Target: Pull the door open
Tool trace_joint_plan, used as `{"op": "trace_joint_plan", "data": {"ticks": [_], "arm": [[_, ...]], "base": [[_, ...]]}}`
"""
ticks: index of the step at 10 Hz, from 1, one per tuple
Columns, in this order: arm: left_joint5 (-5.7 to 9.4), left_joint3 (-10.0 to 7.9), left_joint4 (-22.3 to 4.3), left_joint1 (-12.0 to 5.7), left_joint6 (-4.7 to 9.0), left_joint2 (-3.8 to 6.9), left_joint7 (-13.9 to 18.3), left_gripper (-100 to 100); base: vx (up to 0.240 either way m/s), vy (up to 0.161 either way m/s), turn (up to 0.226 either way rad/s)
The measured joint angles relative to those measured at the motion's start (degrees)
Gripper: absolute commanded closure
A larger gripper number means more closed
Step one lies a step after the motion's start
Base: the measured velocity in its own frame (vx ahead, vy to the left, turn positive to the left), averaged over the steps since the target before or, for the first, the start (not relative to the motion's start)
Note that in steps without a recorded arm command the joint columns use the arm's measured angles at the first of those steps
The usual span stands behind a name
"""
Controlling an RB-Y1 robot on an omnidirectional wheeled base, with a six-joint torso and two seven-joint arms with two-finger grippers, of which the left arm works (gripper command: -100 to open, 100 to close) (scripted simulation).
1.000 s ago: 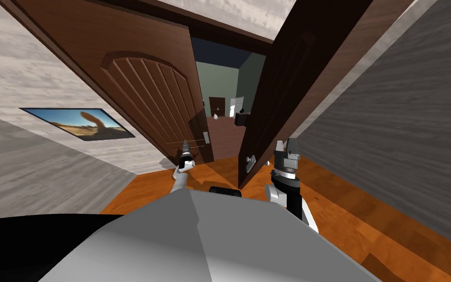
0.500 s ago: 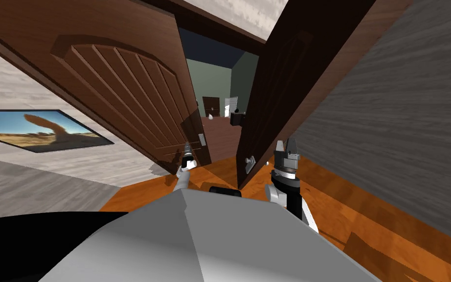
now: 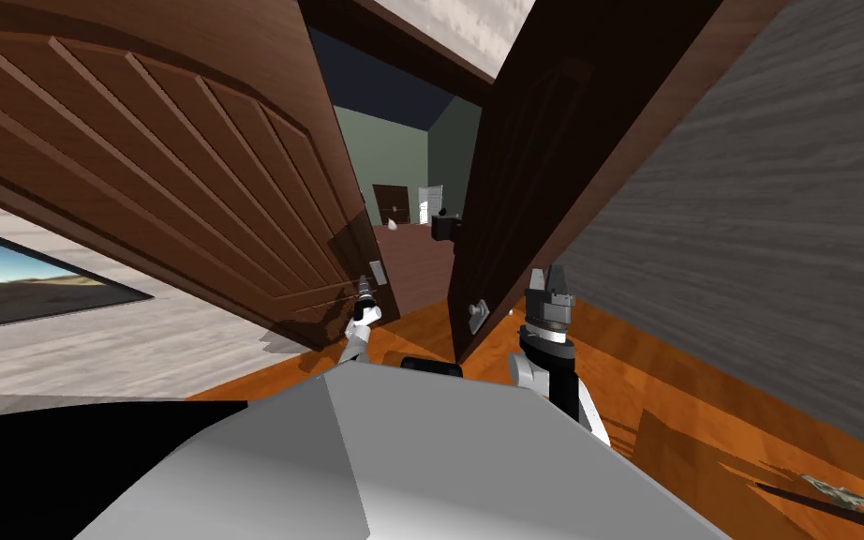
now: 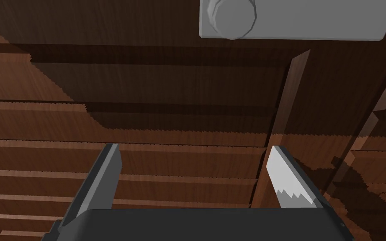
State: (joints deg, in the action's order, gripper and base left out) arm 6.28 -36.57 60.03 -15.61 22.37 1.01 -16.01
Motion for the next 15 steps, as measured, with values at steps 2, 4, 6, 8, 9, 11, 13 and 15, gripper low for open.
{"op": "trace_joint_plan", "data": {"ticks": [2,4,6,8,9,11,13,15], "arm": [[0.05,-1.24,-2.2,-1.20,-0.30,-0.72,-0.2,-100],[0.05,-2.09,-3.5,-2.19,-0.63,-1.29,-0.5,-100],[0.06,-2.57,-5.1,-2.95,-0.22,-1.44,-0.7,-100],[0.70,-3.88,-6.1,-2.38,0.11,0.88,0.0,-100],[0.98,-4.59,-6.7,-2.28,0.32,1.71,0.2,-100],[1.82,-6.44,-8.4,-2.04,0.71,4.44,0.9,-100],[2.87,-8.18,-10.4,-1.00,1.27,7.96,2.5,-100],[3.75,-10.38,-10.3,-0.13,0.81,9.70,3.0,-100]], "base": [[0.057,0.081,-0.160],[0.026,0.040,-0.075],[0.026,0.017,-0.142],[0.067,0.049,-0.215],[0.057,0.060,-0.170],[0.088,0.087,-0.305],[0.116,0.089,-0.307],[0.085,0.100,-0.282]]}}
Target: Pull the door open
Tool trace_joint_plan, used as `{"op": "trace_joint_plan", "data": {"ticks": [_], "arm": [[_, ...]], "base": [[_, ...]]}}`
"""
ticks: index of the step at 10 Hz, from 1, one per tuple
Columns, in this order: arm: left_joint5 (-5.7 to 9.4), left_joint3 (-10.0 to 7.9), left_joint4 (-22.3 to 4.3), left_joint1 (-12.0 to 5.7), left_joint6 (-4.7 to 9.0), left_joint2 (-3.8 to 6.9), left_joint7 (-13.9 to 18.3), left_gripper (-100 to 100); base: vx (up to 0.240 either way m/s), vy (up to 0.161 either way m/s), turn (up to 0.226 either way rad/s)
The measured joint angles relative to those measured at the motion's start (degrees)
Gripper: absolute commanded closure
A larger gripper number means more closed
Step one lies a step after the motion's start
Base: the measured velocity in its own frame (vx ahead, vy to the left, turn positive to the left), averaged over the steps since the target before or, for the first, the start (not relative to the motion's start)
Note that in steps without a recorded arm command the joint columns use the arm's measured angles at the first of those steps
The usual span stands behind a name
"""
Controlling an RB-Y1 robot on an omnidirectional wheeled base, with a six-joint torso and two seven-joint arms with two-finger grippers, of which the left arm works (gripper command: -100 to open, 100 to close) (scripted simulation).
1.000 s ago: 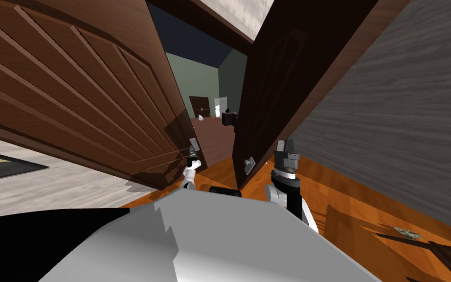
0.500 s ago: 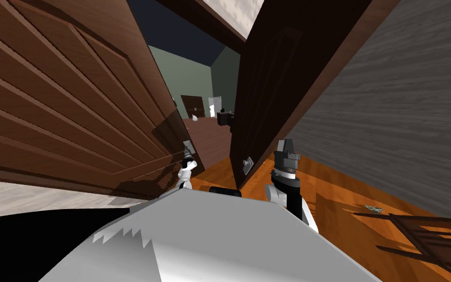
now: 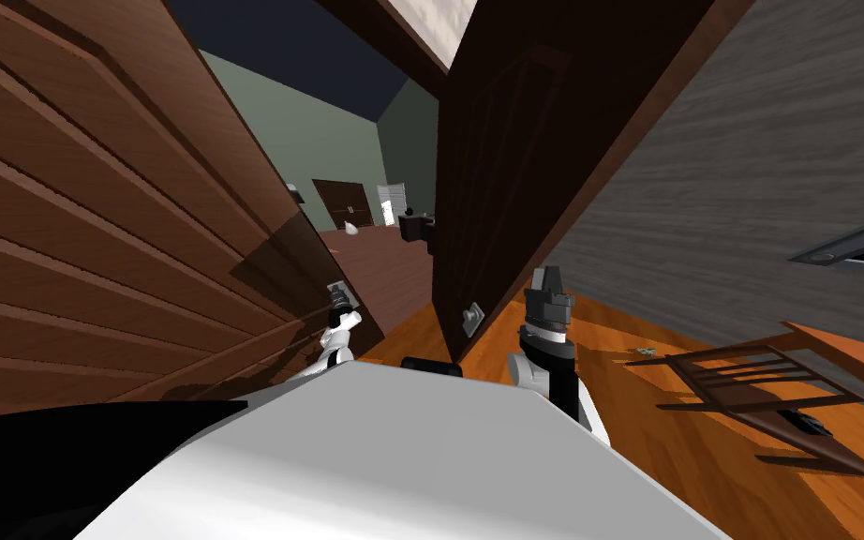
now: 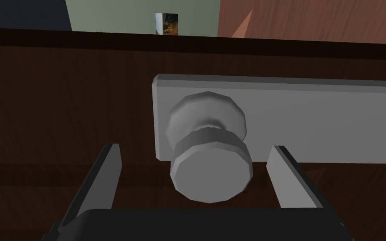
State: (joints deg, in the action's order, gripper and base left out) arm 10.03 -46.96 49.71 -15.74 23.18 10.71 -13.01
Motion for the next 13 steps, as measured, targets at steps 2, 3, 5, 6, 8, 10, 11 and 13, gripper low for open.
{"op": "trace_joint_plan", "data": {"ticks": [2,3,5,6,8,10,11,13], "arm": [[0.34,-0.64,-2.1,0.07,1.22,1.18,0.6,100],[0.33,-0.61,-1.9,0.09,1.01,1.10,0.5,100],[0.30,-0.54,-1.9,0.10,0.79,0.98,0.5,100],[0.31,-0.56,-1.9,0.10,0.79,0.98,0.5,100],[0.31,-0.56,-1.9,0.11,0.79,0.97,0.5,100],[0.10,0.72,-1.6,-0.22,0.81,1.13,1.1,100],[-0.05,1.40,-1.6,-0.49,0.53,1.06,1.3,100],[-0.47,3.75,-1.5,-0.45,0.18,0.79,2.3,100]], "base": [[0.002,0.011,-0.018],[-0.010,-0.019,0.014],[0.000,-0.005,0.006],[0.000,0.000,0.000],[-0.063,-0.007,-0.009],[-0.217,-0.026,-0.038],[-0.227,-0.051,-0.024],[-0.269,-0.021,-0.028]]}}
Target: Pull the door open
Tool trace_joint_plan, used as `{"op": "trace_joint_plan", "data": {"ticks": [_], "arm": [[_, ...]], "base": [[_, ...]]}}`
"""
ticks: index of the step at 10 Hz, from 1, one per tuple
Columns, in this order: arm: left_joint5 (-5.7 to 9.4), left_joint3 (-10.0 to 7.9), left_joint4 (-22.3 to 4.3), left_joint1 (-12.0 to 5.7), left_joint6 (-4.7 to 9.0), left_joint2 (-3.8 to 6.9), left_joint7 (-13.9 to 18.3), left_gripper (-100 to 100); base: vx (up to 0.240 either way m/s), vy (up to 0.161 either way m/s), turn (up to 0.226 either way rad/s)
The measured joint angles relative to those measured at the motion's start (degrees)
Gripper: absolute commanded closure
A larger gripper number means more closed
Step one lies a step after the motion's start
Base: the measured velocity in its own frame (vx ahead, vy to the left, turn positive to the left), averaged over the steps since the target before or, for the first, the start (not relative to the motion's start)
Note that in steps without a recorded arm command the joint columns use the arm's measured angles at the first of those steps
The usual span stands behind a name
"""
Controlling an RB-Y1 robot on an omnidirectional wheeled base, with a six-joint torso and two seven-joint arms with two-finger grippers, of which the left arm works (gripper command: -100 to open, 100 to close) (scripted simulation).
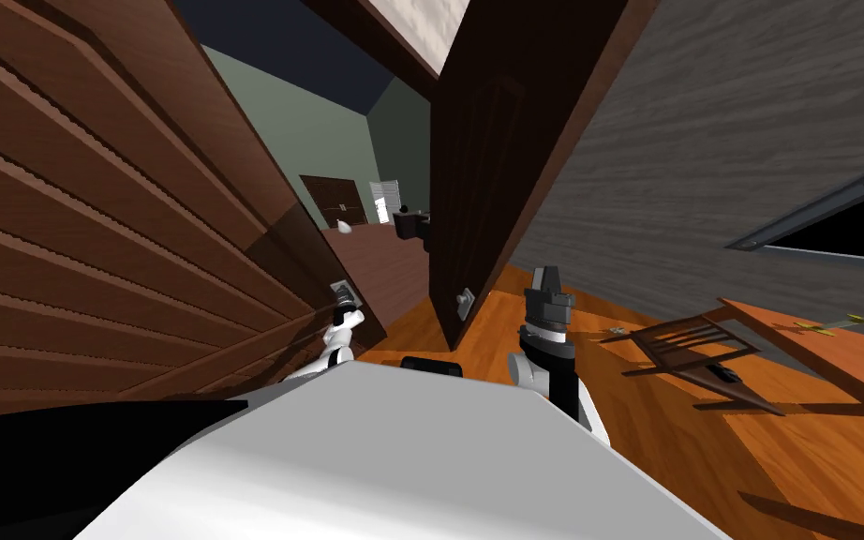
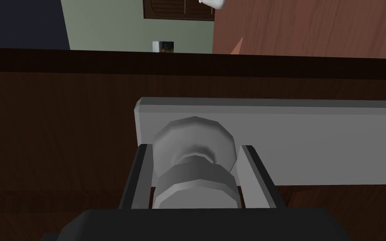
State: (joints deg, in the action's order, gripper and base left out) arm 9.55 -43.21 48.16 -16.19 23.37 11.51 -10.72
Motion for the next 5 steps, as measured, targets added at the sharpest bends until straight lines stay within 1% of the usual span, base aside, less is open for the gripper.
{"op": "trace_joint_plan", "data": {"ticks": [1,2,3,4,5], "arm": [[-0.24,1.33,0.3,0.03,-0.47,-0.39,0.5,100],[-0.47,2.54,-0.8,-0.38,-0.13,-0.23,1.0,100],[-0.67,3.60,-1.2,-0.73,-0.08,-0.04,1.5,100],[-0.82,4.47,-0.8,-0.79,-0.36,-0.18,1.9,100],[-0.87,4.68,-1.0,-0.68,-0.54,-0.45,1.9,100]], "base": [[-0.240,-0.031,-0.038],[-0.231,-0.065,-0.016],[-0.260,-0.048,-0.015],[-0.118,-0.025,-0.031],[-0.142,0.013,-0.034]]}}
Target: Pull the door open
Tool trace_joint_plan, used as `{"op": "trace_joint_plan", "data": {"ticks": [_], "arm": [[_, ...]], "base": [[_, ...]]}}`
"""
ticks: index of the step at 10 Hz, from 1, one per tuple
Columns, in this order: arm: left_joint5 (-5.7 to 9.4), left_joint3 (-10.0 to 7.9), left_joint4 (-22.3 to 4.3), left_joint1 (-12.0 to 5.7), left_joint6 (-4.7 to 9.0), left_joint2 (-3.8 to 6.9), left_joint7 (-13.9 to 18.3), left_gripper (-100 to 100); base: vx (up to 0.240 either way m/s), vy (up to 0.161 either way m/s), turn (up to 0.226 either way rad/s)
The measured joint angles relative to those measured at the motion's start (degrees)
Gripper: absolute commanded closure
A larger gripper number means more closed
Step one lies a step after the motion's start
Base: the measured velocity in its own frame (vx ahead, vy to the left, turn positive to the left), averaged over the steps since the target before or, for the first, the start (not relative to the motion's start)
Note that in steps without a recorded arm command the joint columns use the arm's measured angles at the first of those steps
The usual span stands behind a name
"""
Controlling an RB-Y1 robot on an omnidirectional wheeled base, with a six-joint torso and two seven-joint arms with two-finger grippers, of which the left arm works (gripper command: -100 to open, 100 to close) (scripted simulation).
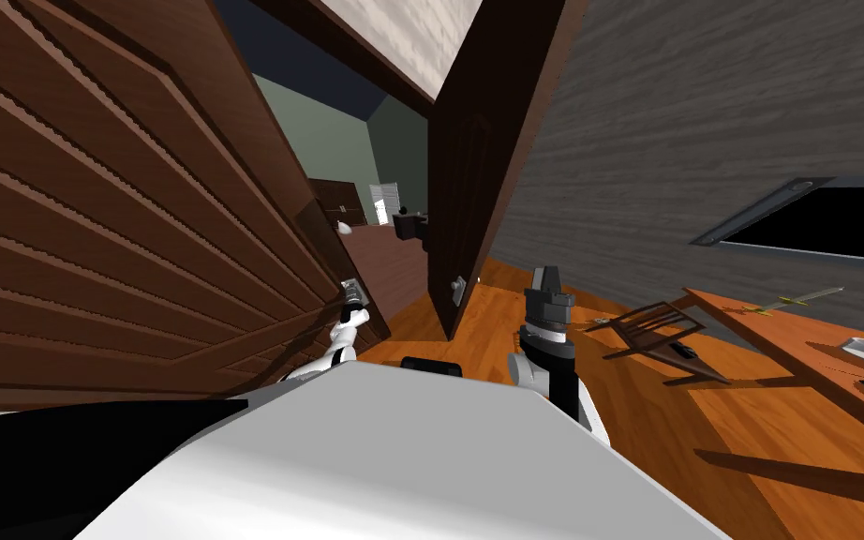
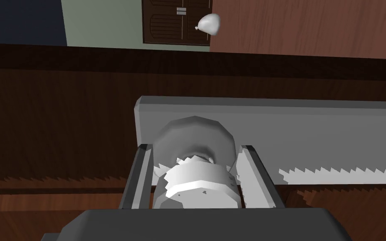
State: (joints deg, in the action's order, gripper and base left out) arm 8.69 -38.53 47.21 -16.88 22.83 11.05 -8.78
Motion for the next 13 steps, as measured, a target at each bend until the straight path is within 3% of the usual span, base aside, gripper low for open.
{"op": "trace_joint_plan", "data": {"ticks": [3,10,13], "arm": [[-0.44,1.91,0.1,-0.60,0.04,-0.37,0.6,100],[-1.83,8.51,-0.7,-1.69,0.17,-0.87,3.2,100],[-2.07,9.65,-0.4,-1.56,-0.08,-1.19,3.7,100]], "base": [[-0.229,0.010,-0.050],[-0.212,0.020,-0.043],[-0.193,0.016,-0.063]]}}
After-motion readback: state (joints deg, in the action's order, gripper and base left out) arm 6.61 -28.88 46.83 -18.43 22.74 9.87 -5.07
